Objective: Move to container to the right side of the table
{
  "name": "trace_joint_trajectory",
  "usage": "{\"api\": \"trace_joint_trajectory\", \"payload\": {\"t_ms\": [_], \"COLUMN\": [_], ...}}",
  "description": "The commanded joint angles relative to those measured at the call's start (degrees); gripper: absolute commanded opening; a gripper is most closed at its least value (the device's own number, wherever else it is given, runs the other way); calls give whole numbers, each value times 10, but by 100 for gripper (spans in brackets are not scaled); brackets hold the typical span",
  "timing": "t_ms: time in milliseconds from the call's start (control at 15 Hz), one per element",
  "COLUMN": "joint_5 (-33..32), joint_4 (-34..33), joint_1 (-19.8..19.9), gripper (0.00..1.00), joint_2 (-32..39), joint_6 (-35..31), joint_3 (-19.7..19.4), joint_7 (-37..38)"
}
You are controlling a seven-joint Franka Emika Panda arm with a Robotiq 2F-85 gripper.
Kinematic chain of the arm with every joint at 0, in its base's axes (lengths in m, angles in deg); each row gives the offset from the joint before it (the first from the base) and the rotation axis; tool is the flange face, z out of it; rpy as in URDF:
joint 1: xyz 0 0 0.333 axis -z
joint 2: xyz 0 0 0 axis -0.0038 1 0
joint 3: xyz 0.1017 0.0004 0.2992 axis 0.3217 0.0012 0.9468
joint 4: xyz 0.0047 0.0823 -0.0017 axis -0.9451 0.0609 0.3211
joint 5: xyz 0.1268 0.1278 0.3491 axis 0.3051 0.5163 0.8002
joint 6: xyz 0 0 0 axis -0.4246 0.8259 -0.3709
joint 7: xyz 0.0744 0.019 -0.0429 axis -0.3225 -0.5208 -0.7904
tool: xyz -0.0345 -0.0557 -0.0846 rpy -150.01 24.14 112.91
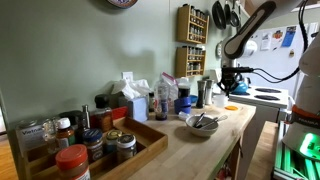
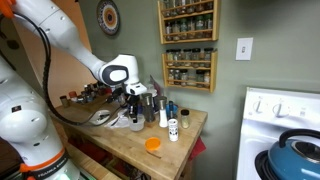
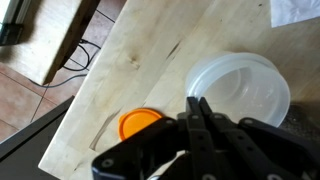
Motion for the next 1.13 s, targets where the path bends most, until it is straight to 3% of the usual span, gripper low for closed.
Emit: {"api": "trace_joint_trajectory", "payload": {"t_ms": [0, 200, 267, 400, 600, 733, 800, 933, 1000, 1067], "joint_5": [1, 1, 4, -7, -35, -20, -17, 18, 1, 10], "joint_4": [-1, -1, -1, -2, -4, -10, 46, -7, -6, -8], "joint_1": [9, 7, 5, 6, 14, 12, 13, -2, 17, 16], "gripper": [1, 1, 28, 35, 58, 73, 80, 95, 78, 85], "joint_2": [37, 57, 61, 56, 18, -21, -85, -87, -44, -65], "joint_6": [-21, -31, -28, -18, 4, -1, -30, -13, -19, -18], "joint_3": [-8, -6, -6, -4, -3, -11, -14, -16, 3, 3], "joint_7": [-46, -59, -60, -59, -44, -82, -105, -164, -122, -141]}}
